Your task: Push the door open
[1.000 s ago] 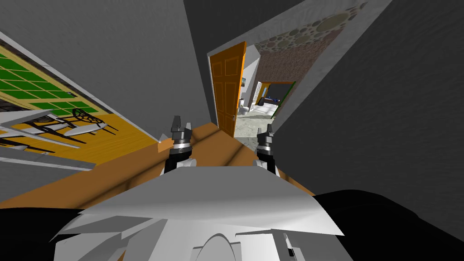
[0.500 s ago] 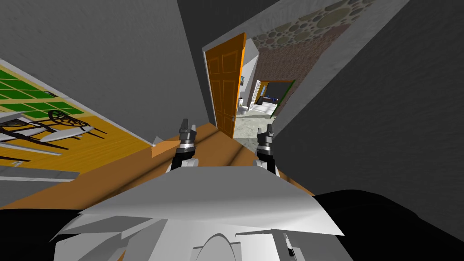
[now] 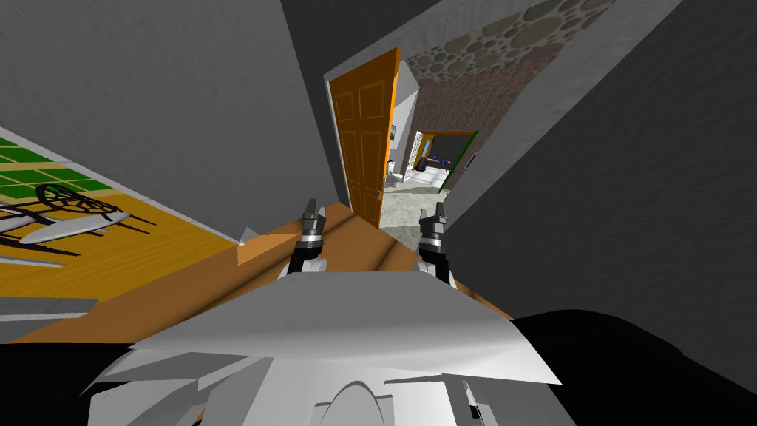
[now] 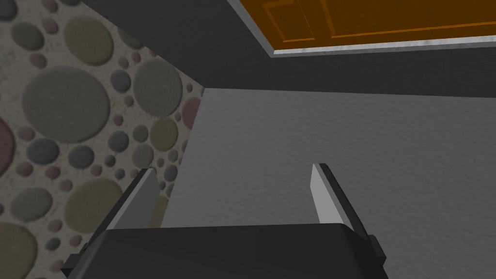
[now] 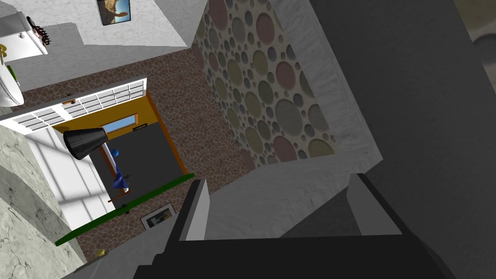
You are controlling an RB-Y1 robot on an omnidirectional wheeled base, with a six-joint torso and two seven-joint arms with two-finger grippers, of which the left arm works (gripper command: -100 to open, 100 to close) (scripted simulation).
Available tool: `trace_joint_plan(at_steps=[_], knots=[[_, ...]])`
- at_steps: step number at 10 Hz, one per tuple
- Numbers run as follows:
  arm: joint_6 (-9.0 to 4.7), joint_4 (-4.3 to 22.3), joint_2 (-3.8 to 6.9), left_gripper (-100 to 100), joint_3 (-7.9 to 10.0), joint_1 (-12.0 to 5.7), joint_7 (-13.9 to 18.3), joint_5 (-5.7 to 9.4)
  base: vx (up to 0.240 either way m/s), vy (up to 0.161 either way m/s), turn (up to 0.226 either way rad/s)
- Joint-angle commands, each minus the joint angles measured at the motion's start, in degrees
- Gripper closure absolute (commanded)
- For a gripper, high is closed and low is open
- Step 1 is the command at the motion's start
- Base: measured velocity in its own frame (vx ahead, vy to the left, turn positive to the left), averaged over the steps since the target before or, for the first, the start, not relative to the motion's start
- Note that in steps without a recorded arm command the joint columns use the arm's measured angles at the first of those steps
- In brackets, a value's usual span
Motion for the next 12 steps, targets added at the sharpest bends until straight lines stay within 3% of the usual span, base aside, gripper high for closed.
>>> trace_joint_plan(at_steps=[1, 2, 12], knots=[[-0.78, 2.5, 0.44, -100, -0.58, -0.69, 0.3, -0.39, 0.138, 0.009, -0.071], [-0.78, 2.5, 0.44, -100, -0.58, -0.69, 0.3, -0.39, 0.118, 0.006, -0.035], [-3.43, 14.1, 2.21, -100, -1.82, -4.97, 2.1, -1.49, 0.094, 0.016, -0.049]])
